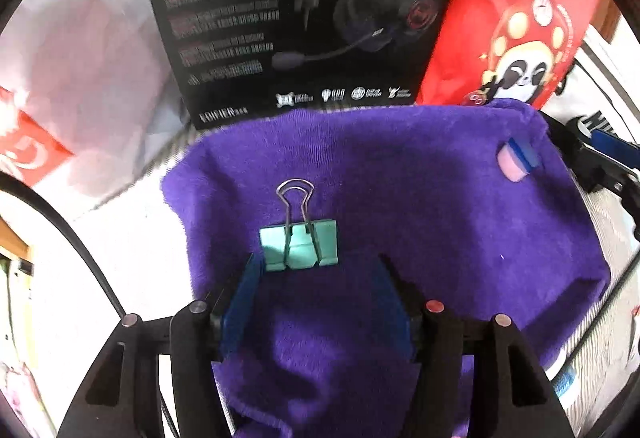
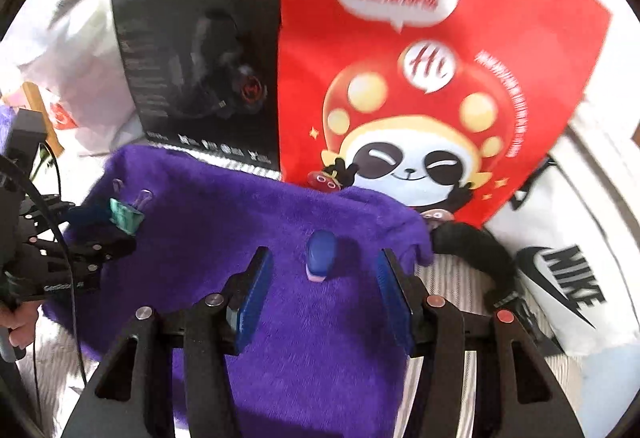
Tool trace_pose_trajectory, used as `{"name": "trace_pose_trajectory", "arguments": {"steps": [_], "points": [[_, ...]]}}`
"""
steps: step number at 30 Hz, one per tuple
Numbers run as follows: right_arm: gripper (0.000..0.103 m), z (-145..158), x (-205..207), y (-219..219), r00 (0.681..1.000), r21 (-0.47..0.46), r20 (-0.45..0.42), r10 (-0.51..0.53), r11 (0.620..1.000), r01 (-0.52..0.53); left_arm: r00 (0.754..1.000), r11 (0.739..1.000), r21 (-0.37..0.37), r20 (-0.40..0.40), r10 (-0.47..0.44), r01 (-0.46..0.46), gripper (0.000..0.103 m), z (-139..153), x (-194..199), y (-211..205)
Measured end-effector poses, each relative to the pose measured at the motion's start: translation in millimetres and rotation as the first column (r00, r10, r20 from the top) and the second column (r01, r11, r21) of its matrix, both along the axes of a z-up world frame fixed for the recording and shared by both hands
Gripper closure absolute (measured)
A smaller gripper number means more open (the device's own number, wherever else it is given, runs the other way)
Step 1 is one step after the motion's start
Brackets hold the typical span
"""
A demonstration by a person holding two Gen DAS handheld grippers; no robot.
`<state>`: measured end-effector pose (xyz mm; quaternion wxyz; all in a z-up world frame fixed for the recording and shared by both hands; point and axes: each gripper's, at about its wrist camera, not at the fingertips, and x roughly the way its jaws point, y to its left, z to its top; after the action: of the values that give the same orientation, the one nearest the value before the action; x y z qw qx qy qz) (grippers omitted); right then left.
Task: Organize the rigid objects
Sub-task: 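Open the left gripper to drop the clip while the right releases the bottle on the towel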
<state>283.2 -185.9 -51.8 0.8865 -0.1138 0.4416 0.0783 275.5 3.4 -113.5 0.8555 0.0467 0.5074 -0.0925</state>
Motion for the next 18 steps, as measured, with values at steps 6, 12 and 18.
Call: {"name": "trace_pose_trajectory", "arguments": {"steps": [6, 12, 18], "points": [[0.042, 19, -67, -21, 0.999, 0.07, 0.031, -0.026, 0.997, 0.024, 0.997, 0.998, -0.038, 0.062, -0.046, 0.048, 0.044, 37, -50, 7], [0.042, 17, -132, -22, 0.997, 0.092, 0.026, -0.078, 0.993, 0.075, 0.99, 0.984, -0.145, 0.113, -0.083, 0.099, 0.044, 55, -114, 29], [0.042, 5, -177, -34, 0.995, 0.174, -0.028, -0.096, 0.98, 0.1, 0.997, 0.977, -0.207, 0.066, -0.034, 0.047, 0.044, 24, -162, 33]]}}
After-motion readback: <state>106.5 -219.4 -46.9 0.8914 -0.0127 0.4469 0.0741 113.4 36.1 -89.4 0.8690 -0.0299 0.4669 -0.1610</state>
